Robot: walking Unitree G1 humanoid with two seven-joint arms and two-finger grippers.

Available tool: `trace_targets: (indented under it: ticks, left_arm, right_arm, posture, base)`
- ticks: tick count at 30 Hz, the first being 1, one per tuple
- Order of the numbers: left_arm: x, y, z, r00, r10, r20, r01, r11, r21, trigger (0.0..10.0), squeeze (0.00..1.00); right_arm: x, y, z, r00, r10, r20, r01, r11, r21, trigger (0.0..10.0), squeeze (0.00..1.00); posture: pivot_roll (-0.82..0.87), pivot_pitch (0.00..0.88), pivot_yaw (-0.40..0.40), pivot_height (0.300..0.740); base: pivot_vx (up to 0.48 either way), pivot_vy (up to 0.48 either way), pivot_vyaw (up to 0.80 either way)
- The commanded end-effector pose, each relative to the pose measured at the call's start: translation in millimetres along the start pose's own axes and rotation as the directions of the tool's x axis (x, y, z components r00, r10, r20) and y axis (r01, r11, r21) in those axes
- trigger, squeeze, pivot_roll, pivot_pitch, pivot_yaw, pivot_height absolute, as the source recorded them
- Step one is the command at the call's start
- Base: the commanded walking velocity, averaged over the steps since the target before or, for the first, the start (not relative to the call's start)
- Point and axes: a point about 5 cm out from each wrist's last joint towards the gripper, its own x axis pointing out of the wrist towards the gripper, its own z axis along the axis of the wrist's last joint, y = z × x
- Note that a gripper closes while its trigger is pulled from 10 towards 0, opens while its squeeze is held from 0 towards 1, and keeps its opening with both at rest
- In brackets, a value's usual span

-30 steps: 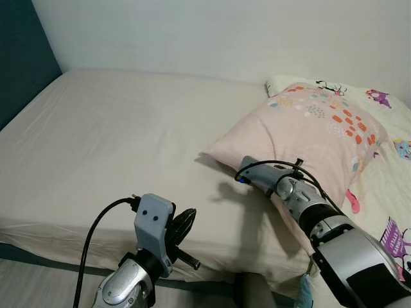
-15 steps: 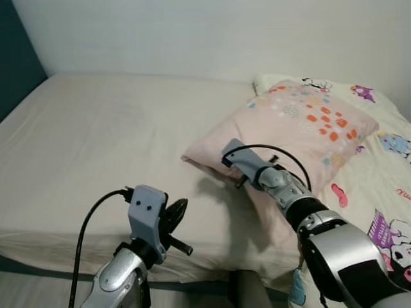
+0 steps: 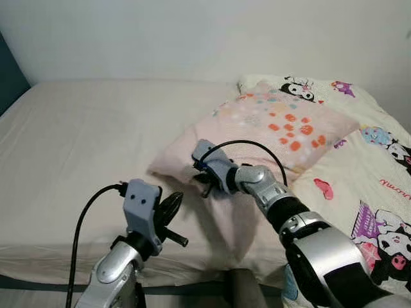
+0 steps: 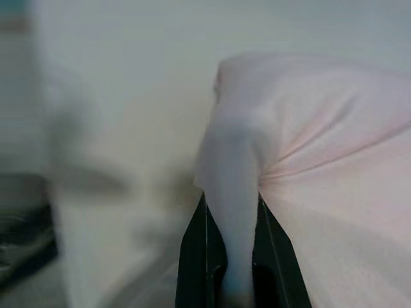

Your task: Clean up the room

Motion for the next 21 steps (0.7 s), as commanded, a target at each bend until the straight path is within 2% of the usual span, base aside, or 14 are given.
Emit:
trace_targets:
  ticks: [1,4,5,6,7,9,10,13,14,15,17,18,19,21]
  left_arm:
    - [-2.2,10.0,-2.0,0.999,0.038,-0.008,-0.038,0.999,0.019,10.0,0.0]
    - [-3.6,24.3,-1.7,0.993,0.116,-0.006,-0.116,0.992,0.057,10.0,0.0]
    - [-3.6,24.3,-1.7,0.993,0.116,-0.006,-0.116,0.992,0.057,10.0,0.0]
    - [-4.8,30.2,-1.6,0.989,0.147,-0.004,-0.146,0.987,0.072,10.0,0.0]
    - [-4.8,30.2,-1.6,0.989,0.147,-0.004,-0.146,0.987,0.072,10.0,0.0]
    - [-7.4,45.0,-0.3,0.973,0.23,0.007,-0.229,0.967,0.111,10.0,0.0]
    - [-7.4,45.0,-0.3,0.973,0.23,0.007,-0.229,0.967,0.111,10.0,0.0]
    - [-11.8,69.9,3.8,0.931,0.364,0.029,-0.364,0.918,0.159,10.0,0.0]
    - [-11.8,69.9,3.8,0.931,0.364,0.029,-0.364,0.918,0.159,10.0,0.0]
    - [-12.4,74.0,4.7,0.927,0.373,0.03,-0.373,0.913,0.166,10.0,0.0]
    - [-12.1,75.7,4.7,0.93,0.367,0.025,-0.366,0.914,0.177,10.0,0.0]
    - [-12.1,75.7,4.7,0.93,0.367,0.025,-0.366,0.914,0.177,10.0,0.0]
    - [-10.2,73.8,2.4,0.941,0.337,0.01,-0.333,0.925,0.185,10.0,0.0]
    - [-9.5,72.8,1.5,0.944,0.329,0.007,-0.324,0.928,0.184,10.0,0.0]
  right_arm:
    - [8.3,16.2,31.5,0.964,0.217,0.151,-0.208,0.975,-0.078,0.0,0.0]
    - [0.8,30.5,31.4,0.899,0.409,0.157,-0.391,0.91,-0.136,0.0,0.0]
    - [0.8,30.5,31.4,0.899,0.409,0.157,-0.391,0.91,-0.136,0.0,0.0]
    - [-4.1,36.0,27.6,0.872,0.471,0.136,-0.449,0.879,-0.163,0.0,0.0]
    - [-4.1,36.0,27.6,0.872,0.471,0.136,-0.449,0.879,-0.163,0.0,0.0]
    - [-17.0,47.8,14.0,0.813,0.579,0.061,-0.557,0.804,-0.205,0.0,0.0]
    - [-17.0,47.8,14.0,0.813,0.579,0.061,-0.557,0.804,-0.205,0.0,0.0]
    - [-39.0,63.0,-19.5,0.736,0.669,-0.109,-0.673,0.702,-0.232,0.0,0.0]
    - [-39.0,63.0,-19.5,0.736,0.669,-0.109,-0.673,0.702,-0.232,0.0,0.0]
    - [-44.3,66.3,-31.5,0.718,0.677,-0.163,-0.695,0.682,-0.229,0.0,0.0]
    - [-47.8,67.9,-41.2,0.716,0.666,-0.212,-0.698,0.676,-0.237,0.0,0.0]
    - [-47.8,67.9,-41.2,0.716,0.666,-0.212,-0.698,0.676,-0.237,0.0,0.0]
    - [-51.1,67.6,-57.2,0.73,0.62,-0.287,-0.682,0.688,-0.248,0.0,0.0]
    - [-52.4,67.4,-60.6,0.733,0.609,-0.303,-0.677,0.692,-0.249,0.0,0.0]
  posture:
    - [0.04,0.096,-0.064,0.6]
    - [0.04,0.095,-0.064,0.6]
    - [0.04,0.095,-0.064,0.6]
    - [0.04,0.096,-0.063,0.6]
    - [0.04,0.096,-0.063,0.6]
    - [0.04,0.095,-0.062,0.6]
    - [0.04,0.095,-0.062,0.6]
    - [0.03,0.099,-0.053,0.6]
    - [0.03,0.099,-0.053,0.6]
    - [0.03,0.099,-0.049,0.6]
    - [0.03,0.1,-0.045,0.6]
    - [0.03,0.1,-0.045,0.6]
    - [0.04,0.1,-0.041,0.6]
    - [0.04,0.101,-0.042,0.6]
  base:
    - [0.0,0.0,0.0]
    - [0.0,0.0,0.0]
    - [0.0,0.0,0.0]
    - [0.0,0.0,0.0]
    - [0.0,0.0,0.0]
    - [0.0,0.0,0.0]
    - [0.0,0.0,0.0]
    - [0.0,0.0,0.0]
    - [0.0,0.0,0.0]
    - [0.0,0.0,0.0]
    - [0.0,0.0,0.0]
    - [0.0,0.0,0.0]
    - [0.0,0.0,0.0]
    - [0.0,0.0,0.0]
